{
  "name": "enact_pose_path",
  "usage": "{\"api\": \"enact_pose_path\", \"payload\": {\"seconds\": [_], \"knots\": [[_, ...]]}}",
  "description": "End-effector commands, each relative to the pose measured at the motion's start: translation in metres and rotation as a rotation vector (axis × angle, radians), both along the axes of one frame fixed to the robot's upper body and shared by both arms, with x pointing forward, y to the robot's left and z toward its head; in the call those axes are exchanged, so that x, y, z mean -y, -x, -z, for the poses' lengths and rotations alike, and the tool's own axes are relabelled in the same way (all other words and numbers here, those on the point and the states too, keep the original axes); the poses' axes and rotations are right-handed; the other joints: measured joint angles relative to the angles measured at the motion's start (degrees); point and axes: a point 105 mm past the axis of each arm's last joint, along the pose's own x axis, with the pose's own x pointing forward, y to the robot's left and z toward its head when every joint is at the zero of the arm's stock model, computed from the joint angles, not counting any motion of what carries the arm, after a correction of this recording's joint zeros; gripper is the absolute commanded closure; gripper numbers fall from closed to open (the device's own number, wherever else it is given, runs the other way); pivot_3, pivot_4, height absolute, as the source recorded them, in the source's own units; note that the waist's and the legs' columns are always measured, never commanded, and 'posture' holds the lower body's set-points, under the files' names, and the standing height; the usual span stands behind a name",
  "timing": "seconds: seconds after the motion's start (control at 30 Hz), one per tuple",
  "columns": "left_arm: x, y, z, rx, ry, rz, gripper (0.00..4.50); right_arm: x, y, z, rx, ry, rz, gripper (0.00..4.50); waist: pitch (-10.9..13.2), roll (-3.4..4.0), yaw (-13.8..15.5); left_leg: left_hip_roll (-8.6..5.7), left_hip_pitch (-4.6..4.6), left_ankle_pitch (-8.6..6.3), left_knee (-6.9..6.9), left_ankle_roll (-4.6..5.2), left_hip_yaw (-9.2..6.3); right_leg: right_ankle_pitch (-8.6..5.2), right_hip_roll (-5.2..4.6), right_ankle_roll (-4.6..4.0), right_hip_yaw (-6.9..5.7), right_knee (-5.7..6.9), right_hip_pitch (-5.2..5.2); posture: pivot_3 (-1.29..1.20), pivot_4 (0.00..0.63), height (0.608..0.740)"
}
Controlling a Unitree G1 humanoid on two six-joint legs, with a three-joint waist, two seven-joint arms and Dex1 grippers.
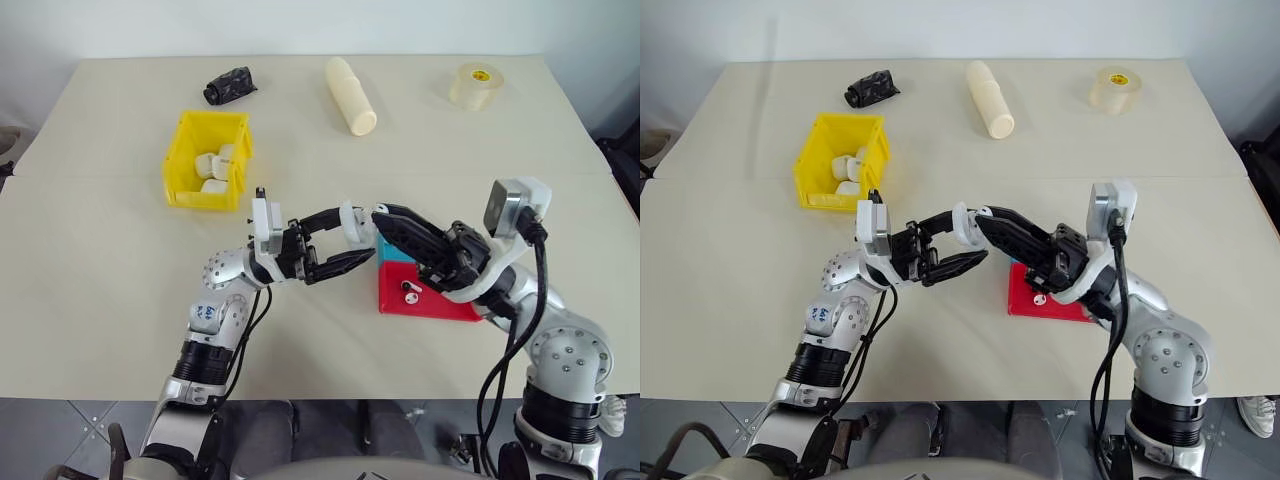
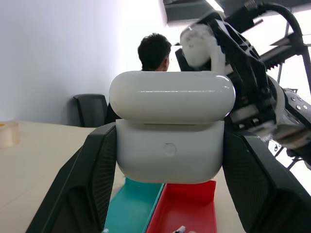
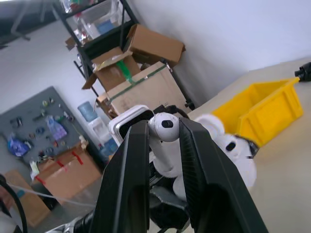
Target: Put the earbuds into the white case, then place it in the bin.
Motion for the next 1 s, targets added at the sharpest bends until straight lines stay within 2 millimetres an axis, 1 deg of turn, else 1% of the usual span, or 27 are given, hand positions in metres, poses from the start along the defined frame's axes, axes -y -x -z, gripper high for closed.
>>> {"api": "enact_pose_path", "payload": {"seconds": [0.03, 0.4, 0.73, 0.8, 0.87, 0.93, 0.97, 1.0], "knots": [[0.001, 0.003, -0.010, 0.031, 0.028, 0.017, 1.70, -0.003, 0.006, -0.007, 0.041, -0.032, 0.011, 4.00, 0.0, 0.00, -0.2, 0.00, 0.00, 0.00, 0.00, 0.00, 0.01, 0.00, 0.00, 0.00, 0.00, 0.00, -0.01, 0.00, 0.150, 0.740], [0.002, 0.006, -0.013, 0.040, 0.035, 0.031, 1.70, -0.001, -0.003, 0.006, 0.020, -0.029, 0.054, 4.00, 0.0, 0.00, -0.2, 0.00, 0.00, 0.00, -0.03, 0.00, 0.01, 0.00, 0.01, 0.00, 0.00, 0.00, -0.01, 0.00, 0.150, 0.740], [0.001, 0.005, -0.017, 0.048, 0.046, 0.022, 1.70, -0.007, -0.002, 0.022, -0.001, 0.010, 0.035, 4.00, 0.0, 0.00, -0.2, -0.01, 0.00, 0.00, -0.04, 0.01, 0.01, 0.00, 0.00, 0.00, 0.00, -0.02, -0.01, 0.00, 0.150, 0.740], [0.001, 0.006, -0.018, 0.049, 0.047, 0.023, 1.70, -0.007, -0.002, 0.027, -0.036, 0.014, 0.016, 4.00, 0.0, 0.00, -0.1, -0.01, 0.00, 0.00, -0.04, 0.01, 0.01, 0.00, 0.00, 0.00, 0.00, -0.02, -0.01, 0.00, 0.150, 0.740], [0.002, 0.007, -0.019, 0.051, 0.050, 0.028, 1.70, -0.008, -0.001, 0.029, -0.048, 0.020, -0.002, 3.28, 0.0, 0.00, -0.1, -0.01, 0.00, 0.01, -0.04, 0.01, 0.01, 0.00, 0.00, 0.00, 0.01, -0.02, -0.01, 0.00, 0.150, 0.740], [0.002, 0.007, -0.020, 0.051, 0.052, 0.033, 1.70, -0.008, 0.000, 0.029, -0.037, 0.030, -0.004, 2.73, 0.0, 0.00, -0.1, -0.01, 0.00, 0.01, -0.04, 0.01, 0.01, 0.00, 0.00, 0.00, 0.01, -0.02, -0.01, 0.00, 0.150, 0.740], [0.002, 0.008, -0.021, 0.051, 0.053, 0.035, 1.70, -0.008, 0.000, 0.029, -0.030, 0.036, -0.002, 2.33, 0.0, 0.00, -0.1, 0.00, 0.00, 0.01, -0.04, 0.01, 0.01, 0.00, 0.00, 0.00, 0.00, -0.03, -0.01, 0.00, 0.150, 0.740], [0.003, 0.008, -0.021, 0.050, 0.053, 0.037, 1.70, -0.008, -0.001, 0.029, -0.021, 0.044, 0.005, 2.09, 0.0, 0.00, -0.2, 0.00, 0.00, 0.01, -0.05, 0.01, 0.01, 0.00, 0.01, 0.00, 0.00, -0.03, -0.01, 0.00, 0.150, 0.740]]}}
